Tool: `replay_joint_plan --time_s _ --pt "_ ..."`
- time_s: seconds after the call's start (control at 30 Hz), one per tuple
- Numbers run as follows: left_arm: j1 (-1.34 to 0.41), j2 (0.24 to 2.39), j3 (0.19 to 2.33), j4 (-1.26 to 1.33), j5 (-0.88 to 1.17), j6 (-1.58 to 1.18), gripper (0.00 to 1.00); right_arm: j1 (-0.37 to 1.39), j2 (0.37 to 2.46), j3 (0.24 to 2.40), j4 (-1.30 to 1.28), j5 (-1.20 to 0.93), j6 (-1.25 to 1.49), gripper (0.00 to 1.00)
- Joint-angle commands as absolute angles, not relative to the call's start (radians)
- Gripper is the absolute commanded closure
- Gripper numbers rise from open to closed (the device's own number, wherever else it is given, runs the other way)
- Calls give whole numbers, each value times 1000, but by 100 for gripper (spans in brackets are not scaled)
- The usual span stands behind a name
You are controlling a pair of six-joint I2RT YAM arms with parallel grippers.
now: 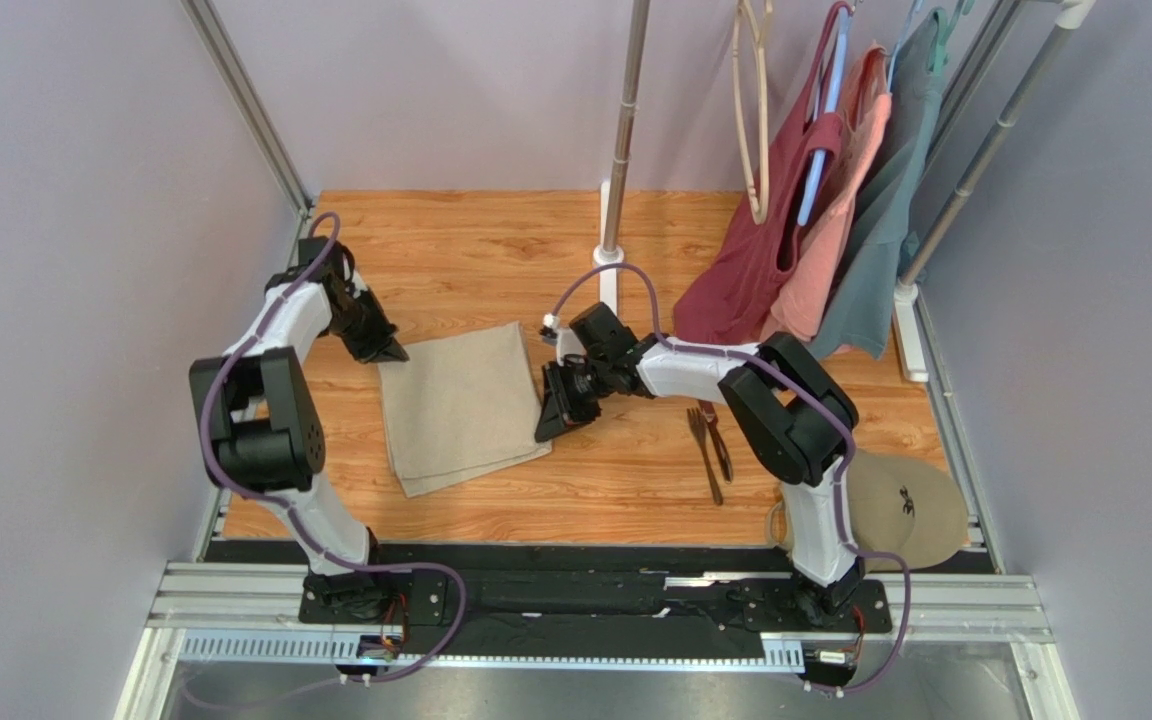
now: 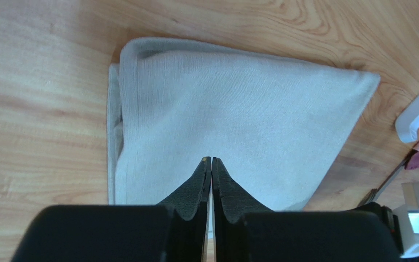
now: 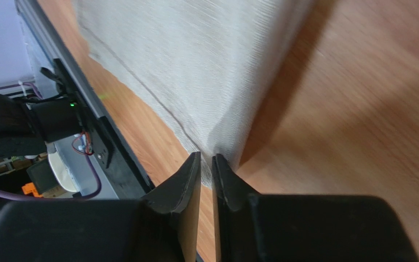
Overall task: Fold the napkin into a case and place the utensils inside
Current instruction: Smooth out the lower triangle-folded napkin at the center of the board.
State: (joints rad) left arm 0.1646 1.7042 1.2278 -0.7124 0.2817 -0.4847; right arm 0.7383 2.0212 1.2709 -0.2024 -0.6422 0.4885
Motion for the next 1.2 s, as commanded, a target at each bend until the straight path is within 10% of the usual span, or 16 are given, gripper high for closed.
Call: replay_joint_plan --time_s 0.0,0.5,0.77,1.17 --pt "175 1865 1357 -739 302 -437 92 683 2071 1223 -137 -634 482 85" --pt "91 1884 1335 -743 267 -410 94 626 1910 1224 -373 -356 338 84" --pt "92 1666 1315 -802 121 -373 48 693 1874 1353 -388 -411 376 75" --pt "126 1778 1357 -874 81 -281 46 755 1963 1457 -379 -488 399 63"
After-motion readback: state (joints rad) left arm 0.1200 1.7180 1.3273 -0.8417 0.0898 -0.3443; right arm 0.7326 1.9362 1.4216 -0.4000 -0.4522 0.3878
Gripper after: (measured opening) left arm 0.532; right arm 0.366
